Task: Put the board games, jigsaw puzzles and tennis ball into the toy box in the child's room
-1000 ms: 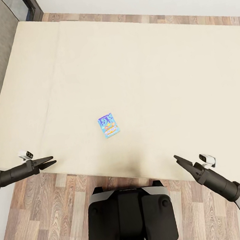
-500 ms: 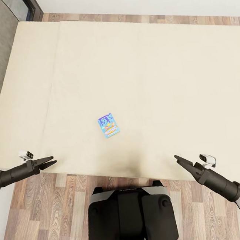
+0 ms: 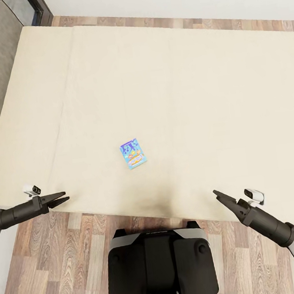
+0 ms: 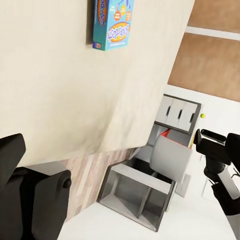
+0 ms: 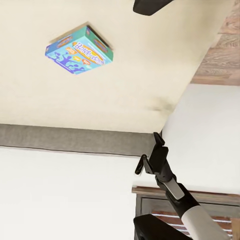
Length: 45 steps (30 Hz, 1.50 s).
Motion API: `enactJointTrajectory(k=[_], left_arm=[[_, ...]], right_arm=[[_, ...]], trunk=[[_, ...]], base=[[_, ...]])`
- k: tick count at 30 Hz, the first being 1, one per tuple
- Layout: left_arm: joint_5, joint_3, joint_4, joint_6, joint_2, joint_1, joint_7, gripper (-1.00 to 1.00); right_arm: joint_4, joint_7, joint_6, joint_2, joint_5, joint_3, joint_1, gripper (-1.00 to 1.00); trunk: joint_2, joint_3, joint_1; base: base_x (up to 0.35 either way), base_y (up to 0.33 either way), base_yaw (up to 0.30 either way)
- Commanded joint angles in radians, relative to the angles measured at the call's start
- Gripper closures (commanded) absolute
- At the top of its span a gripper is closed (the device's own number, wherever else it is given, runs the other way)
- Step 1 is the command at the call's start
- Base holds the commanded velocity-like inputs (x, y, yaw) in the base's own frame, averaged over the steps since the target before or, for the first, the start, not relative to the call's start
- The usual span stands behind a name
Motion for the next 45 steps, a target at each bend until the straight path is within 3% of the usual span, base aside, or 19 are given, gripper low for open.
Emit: enactJointTrajectory(k=[1,33,45], left_arm=[[-0.001,0.000,0.000,0.010,0.000,0.000,-0.004,-1.00],[0.000,-0.001,0.000,0.008,-0.001,0.001,-0.004,-1.00],[0.000,0.000,-0.001,0.006,-0.001,0.003,-0.004,-1.00]], right_arm=[[0.000,0.000,0.008,0.000,-0.007,0.000,0.000,-1.00],[0.001,0.000,0.007,0.006,-0.007,0.002,0.000,-1.00],[0.001,0.000,0.007,0.006,-0.007,0.002,0.000,-1.00]], trunk=[[-0.001,-0.001,0.001],[-0.001,-0.001,0.001],[-0.001,0.010,0.001]], base=[[0.000,0.000,0.000],[0.000,0.000,-0.001],[0.000,0.000,-0.162]])
